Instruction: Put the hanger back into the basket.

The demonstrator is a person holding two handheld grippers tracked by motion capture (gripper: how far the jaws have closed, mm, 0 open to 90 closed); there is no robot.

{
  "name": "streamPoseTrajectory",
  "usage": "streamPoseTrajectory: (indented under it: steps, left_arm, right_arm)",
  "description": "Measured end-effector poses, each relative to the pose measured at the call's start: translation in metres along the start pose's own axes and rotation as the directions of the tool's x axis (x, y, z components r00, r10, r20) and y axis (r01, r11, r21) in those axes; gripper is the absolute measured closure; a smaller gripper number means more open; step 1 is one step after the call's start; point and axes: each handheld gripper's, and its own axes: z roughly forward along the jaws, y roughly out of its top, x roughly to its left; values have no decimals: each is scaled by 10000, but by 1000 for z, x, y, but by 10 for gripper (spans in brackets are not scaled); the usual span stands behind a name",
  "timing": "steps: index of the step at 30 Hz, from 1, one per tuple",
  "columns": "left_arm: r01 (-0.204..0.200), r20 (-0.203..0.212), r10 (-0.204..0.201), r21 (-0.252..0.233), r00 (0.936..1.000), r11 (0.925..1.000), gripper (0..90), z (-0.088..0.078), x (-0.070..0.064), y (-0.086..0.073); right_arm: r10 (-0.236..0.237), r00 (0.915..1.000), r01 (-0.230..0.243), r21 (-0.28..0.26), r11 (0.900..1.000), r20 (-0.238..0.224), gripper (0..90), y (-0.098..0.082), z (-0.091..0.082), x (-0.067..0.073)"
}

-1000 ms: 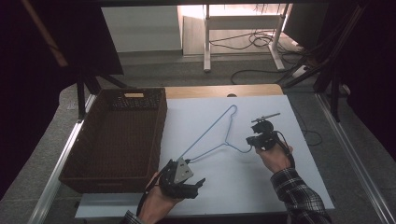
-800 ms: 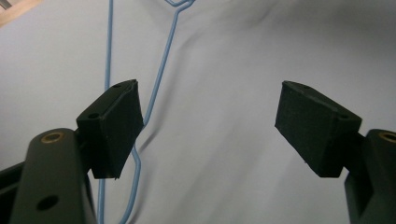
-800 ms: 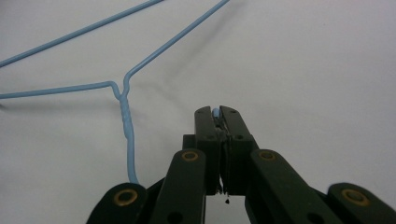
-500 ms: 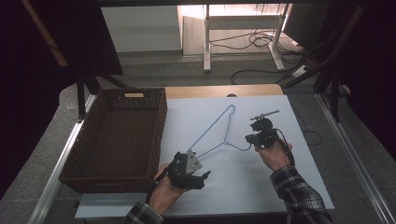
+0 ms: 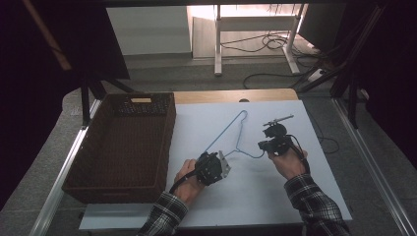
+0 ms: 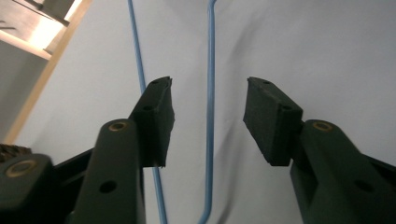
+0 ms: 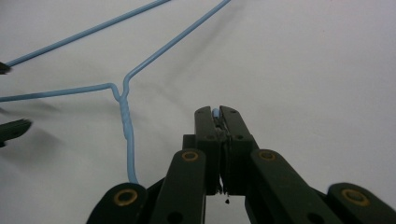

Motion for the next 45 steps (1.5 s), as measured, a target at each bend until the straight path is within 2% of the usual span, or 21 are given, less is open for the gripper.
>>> streamPoseTrajectory:
  steps: [2,4,5,7,8,9,10,12,19,25,31,36,39,40,41,43,44,45]
  left_arm:
    - [-297,-248,301,197,9992,9994,566,7,-4,2]
    - [-463,-515,483,398,9975,9981,632,14,-7,2]
    - [-508,-622,534,437,9966,9978,632,17,-9,2]
    - [-692,-831,741,605,9938,9958,715,21,-11,1]
    - [-747,-959,803,609,9921,9953,715,22,-13,1]
    - [-811,-1058,877,645,9905,9946,789,23,-15,0]
    - [-878,-1136,945,626,9890,9942,789,23,-16,0]
    - [-1001,-1249,1077,650,9863,9928,849,23,-18,-1]
    - [-1100,-1480,1173,564,9820,9923,870,24,-18,-4]
    - [-1038,-1396,1096,484,9841,9934,873,22,-15,-6]
    - [-899,-1338,913,163,9868,9958,874,17,-12,-5]
    - [-732,-1298,701,-196,9891,9971,874,11,-10,-2]
    - [-593,-1226,546,-356,9910,9976,874,8,-7,1]
    - [-568,-1219,514,-411,9912,9975,874,7,-6,1]
    - [-509,-1162,452,-459,9922,9976,875,6,-5,2]
    - [-496,-1126,437,-505,9927,9975,875,5,-4,3]
    - [-421,-1041,361,-561,9939,9975,875,5,-4,3]
    - [-421,-1041,361,-561,9939,9975,875,5,-4,3]
  right_arm:
    - [16,10000,-16,2,10000,7,871,0,0,0]
    - [10,10000,-10,-1,10000,1,871,1,0,0]
    - [10,10000,-10,-1,10000,1,871,1,0,0]
    - [12,10000,-12,-3,10000,-2,871,1,-1,0]
    - [12,10000,-12,-3,10000,-2,871,1,-1,0]
    - [8,10000,-8,-6,10000,-4,871,1,-1,0]
    - [8,10000,-8,-6,10000,-4,871,1,-1,0]
    - [29,10000,-29,6,10000,-8,871,0,-1,0]
    - [51,10000,-50,100,9999,-80,870,0,2,0]
    - [25,9999,-24,71,10000,-168,868,0,2,0]
    - [57,9999,-59,-136,9999,-161,857,2,-2,-2]
    - [82,9997,-91,-423,9991,-212,771,2,-7,-4]
    - [10,9999,-22,-732,9973,-163,659,3,-15,-3]
    - [10,9999,-22,-732,9973,-163,659,3,-15,-3]
    - [-5,9999,-6,-905,9959,-121,583,4,-19,-3]
    - [-18,9999,6,-987,9951,-116,564,5,-21,-3]
    - [-11,9998,-9,-1140,9935,-182,505,6,-25,-3]
    - [-11,9998,-9,-1140,9935,-182,505,6,-25,-3]
